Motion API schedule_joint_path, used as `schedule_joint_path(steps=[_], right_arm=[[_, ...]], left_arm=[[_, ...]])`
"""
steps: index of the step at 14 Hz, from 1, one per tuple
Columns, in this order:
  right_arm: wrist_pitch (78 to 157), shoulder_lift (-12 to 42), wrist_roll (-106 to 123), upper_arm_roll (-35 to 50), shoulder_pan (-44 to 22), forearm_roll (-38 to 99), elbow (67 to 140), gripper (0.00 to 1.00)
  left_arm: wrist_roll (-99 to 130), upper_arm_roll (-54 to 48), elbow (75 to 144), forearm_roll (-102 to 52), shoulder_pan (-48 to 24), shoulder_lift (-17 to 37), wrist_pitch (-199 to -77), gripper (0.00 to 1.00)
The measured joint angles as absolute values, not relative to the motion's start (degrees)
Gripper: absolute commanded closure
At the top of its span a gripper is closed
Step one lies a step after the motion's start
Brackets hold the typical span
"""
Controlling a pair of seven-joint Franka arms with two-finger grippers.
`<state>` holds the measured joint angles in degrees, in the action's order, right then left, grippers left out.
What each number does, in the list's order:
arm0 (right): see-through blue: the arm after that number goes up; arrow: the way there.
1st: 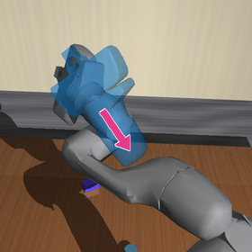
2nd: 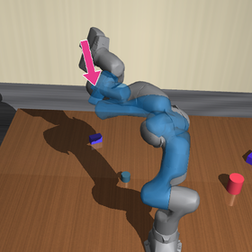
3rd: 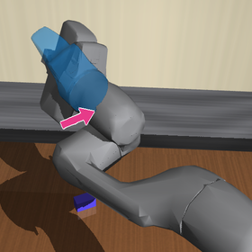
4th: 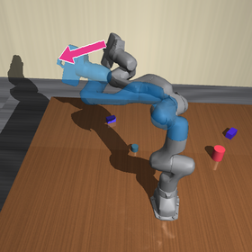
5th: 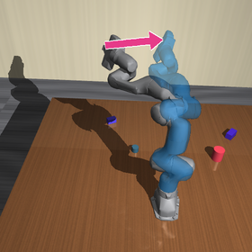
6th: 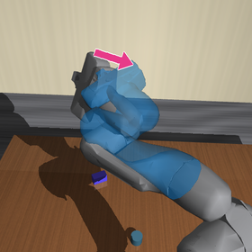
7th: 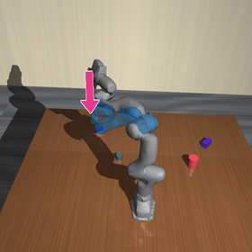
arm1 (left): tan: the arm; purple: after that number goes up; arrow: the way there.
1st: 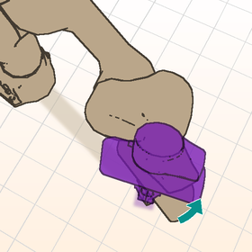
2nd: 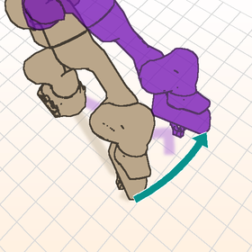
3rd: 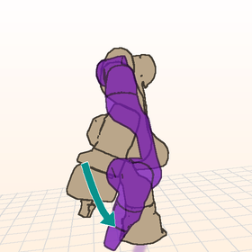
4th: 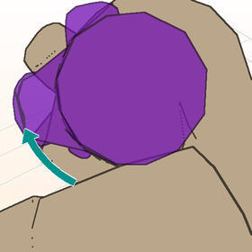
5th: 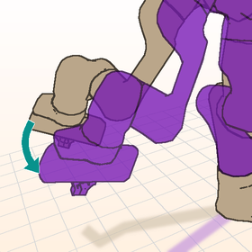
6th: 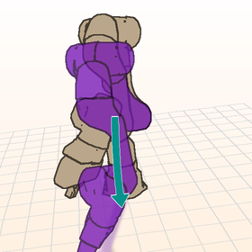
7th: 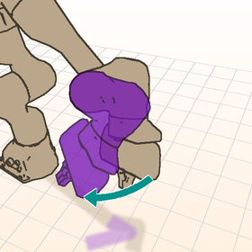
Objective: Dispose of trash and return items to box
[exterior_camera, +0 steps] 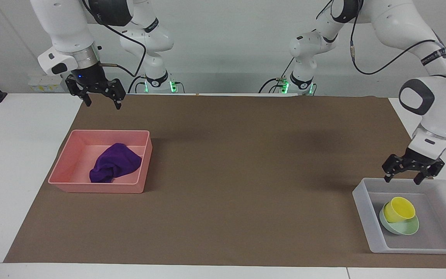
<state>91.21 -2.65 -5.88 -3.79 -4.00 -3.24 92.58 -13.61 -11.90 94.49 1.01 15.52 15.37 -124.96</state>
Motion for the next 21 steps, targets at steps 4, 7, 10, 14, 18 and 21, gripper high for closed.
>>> schedule_joint_path(steps=[4, 7, 10, 14, 18, 21], right_arm=[[90.12, -2.65, -5.85, -3.78, -3.91, -2.27, 91.51, 0.0], [90.11, -2.64, -5.85, -3.8, -3.28, -1.31, 91.52, 0.0], [90.12, -2.64, -5.85, -3.8, -3.06, -1.26, 91.52, 0.0], [90.11, -2.64, -5.85, -3.8, -3.06, -1.25, 91.53, 0.0], [89.98, -2.64, -5.25, -3.79, -3.07, -1.25, 91.56, 0.0], [89.98, -2.64, -4.2, -3.79, -3.07, -1.25, 91.56, 0.0]], left_arm=[[-7.77, -11.99, 106.46, 0.8, 10.06, 2.08, -122.29, 0.0], [-1.76, -12.05, 108.57, 0.78, 4.83, -2.74, -118.37, 0.0], [0.85, -12.1, 107.76, 0.78, 1.98, -3.94, -114.93, 0.0], [0.84, -11.65, 99.33, 0.78, 2.01, -2.35, -106.44, 0.0], [0.81, -11.66, 96.21, 0.78, 1.97, -0.4, -104.8, 0.0], [0.73, -11.65, 95.94, 0.78, 1.99, -0.13, -104.86, 0.0]])
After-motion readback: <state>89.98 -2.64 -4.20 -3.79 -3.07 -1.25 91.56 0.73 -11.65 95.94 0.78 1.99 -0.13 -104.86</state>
